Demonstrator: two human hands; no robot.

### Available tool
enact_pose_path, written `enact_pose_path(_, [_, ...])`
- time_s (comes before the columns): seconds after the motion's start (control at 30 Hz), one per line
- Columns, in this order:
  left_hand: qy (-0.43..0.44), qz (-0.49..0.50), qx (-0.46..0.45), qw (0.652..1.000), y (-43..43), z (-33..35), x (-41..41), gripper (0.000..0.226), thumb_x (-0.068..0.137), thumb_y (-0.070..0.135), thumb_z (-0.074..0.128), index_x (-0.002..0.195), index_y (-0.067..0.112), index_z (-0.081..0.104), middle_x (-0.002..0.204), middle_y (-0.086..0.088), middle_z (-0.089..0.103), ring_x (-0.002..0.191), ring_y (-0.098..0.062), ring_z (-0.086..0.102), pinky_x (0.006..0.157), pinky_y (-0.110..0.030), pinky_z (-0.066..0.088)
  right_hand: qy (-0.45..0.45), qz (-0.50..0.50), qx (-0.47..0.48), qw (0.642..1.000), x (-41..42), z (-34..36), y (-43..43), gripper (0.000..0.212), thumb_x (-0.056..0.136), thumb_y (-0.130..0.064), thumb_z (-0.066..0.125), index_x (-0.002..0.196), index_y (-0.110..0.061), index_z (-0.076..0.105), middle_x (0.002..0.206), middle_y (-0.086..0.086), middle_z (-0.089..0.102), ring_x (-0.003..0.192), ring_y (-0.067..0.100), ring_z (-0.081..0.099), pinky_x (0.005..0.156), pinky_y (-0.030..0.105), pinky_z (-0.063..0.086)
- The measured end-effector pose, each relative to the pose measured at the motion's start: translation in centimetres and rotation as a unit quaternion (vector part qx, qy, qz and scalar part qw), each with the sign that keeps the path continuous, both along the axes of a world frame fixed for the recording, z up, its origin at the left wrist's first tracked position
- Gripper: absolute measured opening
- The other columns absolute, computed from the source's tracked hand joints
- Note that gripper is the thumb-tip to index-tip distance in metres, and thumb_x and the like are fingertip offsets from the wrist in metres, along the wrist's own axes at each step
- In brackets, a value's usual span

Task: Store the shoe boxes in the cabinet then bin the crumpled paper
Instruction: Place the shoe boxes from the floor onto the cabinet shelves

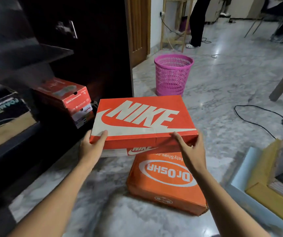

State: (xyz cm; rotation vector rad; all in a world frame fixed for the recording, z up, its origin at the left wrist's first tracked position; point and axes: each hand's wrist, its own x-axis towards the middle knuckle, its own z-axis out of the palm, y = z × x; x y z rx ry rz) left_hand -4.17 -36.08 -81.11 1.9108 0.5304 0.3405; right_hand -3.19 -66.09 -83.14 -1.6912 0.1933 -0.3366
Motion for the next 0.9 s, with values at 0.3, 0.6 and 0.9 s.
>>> enact_pose_path(0.3, [-0.085,0.159,0.007,0.984,6.4,10.9,-7.0,0.028,0.087,0.05,0.065,0.105,0.029,0.063,0.099,0.005,0.069,0.09,-0.013,0.067,0.075,-0.032,0.053,-0.064,0.167,0.035,0.983,2.5,10.9,8.7,0.042,0.079,-0.041,0.079,0.109,-0.039,0.051,0.106,-0.017,0.064,0.087,-0.016,0.063,0.072,0.01,0.049])
enact_pose_path(0.6, [-0.171,0.267,0.033,0.948,12.6,21.1,-11.1,0.045,0.084,0.059,0.064,0.119,0.031,0.059,0.105,0.008,0.068,0.097,-0.015,0.067,0.087,-0.037,0.056,-0.146,0.276,0.048,0.949,5.7,20.4,19.4,0.074,0.074,-0.062,0.077,0.132,-0.032,0.042,0.114,-0.018,0.06,0.106,0.001,0.06,0.086,0.024,0.048])
enact_pose_path(0.9, [-0.277,0.404,0.053,0.87,19.5,29.4,-5.9,0.058,0.077,0.054,0.069,0.12,0.017,0.058,0.116,-0.002,0.065,0.099,-0.022,0.064,0.084,-0.031,0.05,-0.211,0.316,0.038,0.924,13.0,29.3,32.3,0.081,0.08,-0.057,0.072,0.145,-0.026,0.036,0.126,-0.007,0.054,0.115,0.012,0.055,0.096,0.029,0.044])
